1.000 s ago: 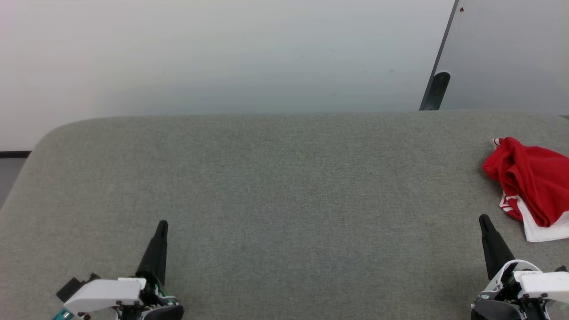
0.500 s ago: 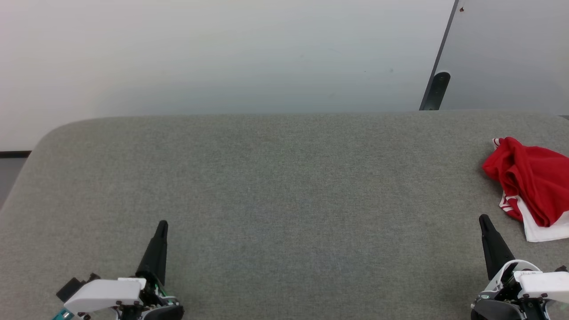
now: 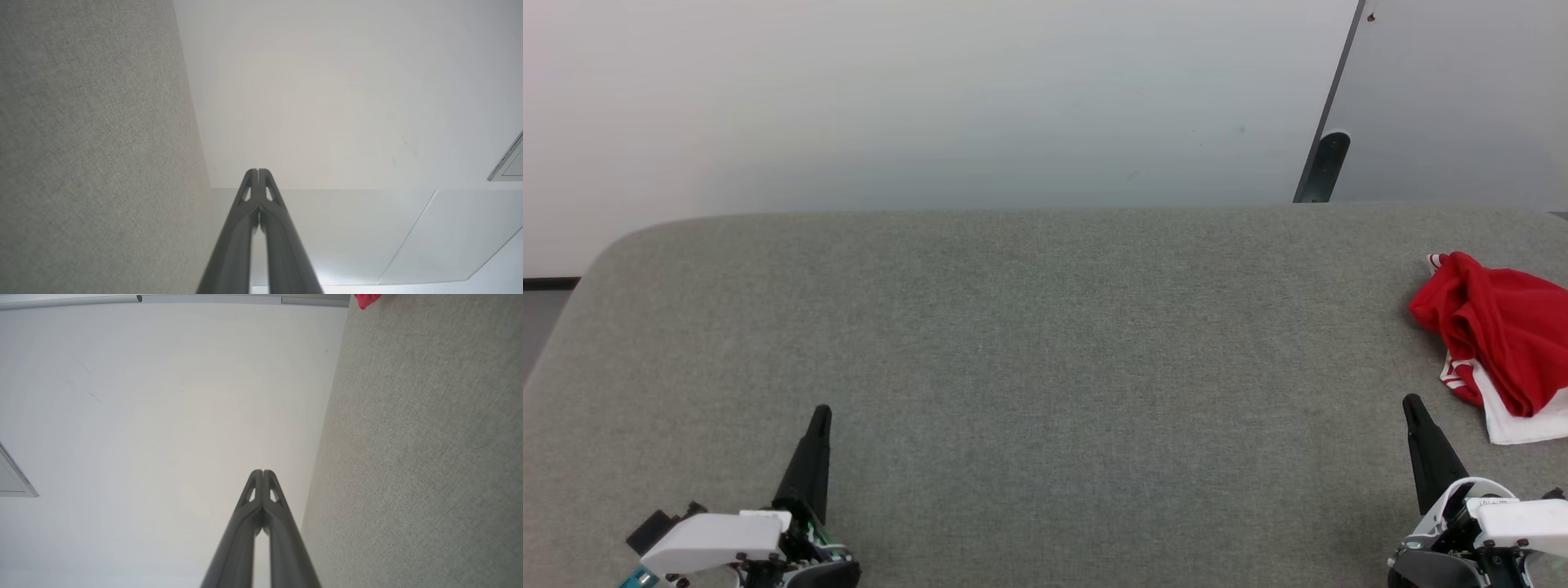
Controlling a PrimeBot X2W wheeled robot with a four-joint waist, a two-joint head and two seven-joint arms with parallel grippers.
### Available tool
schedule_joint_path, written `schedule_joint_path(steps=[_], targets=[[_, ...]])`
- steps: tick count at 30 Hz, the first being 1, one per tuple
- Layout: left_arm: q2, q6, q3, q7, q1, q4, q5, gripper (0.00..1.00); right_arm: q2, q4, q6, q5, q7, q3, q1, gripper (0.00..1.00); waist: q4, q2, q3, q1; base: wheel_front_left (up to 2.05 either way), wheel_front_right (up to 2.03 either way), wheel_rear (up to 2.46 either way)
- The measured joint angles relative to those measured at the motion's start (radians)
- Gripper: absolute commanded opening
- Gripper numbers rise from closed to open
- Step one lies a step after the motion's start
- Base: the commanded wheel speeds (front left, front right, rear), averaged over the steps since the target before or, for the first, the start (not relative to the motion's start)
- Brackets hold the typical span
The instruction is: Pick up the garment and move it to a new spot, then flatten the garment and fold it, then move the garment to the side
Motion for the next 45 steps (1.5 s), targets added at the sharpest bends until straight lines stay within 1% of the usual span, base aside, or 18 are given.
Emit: schedule_joint_path(steps=[45], targets=[[0.0, 0.0, 0.0, 0.0, 0.0, 0.0, 0.0, 0.0, 0.0, 0.0, 0.0, 0.0, 0.0, 0.0, 0.0, 0.0, 0.0, 0.0, 0.0, 0.0, 0.0, 0.0, 0.0]])
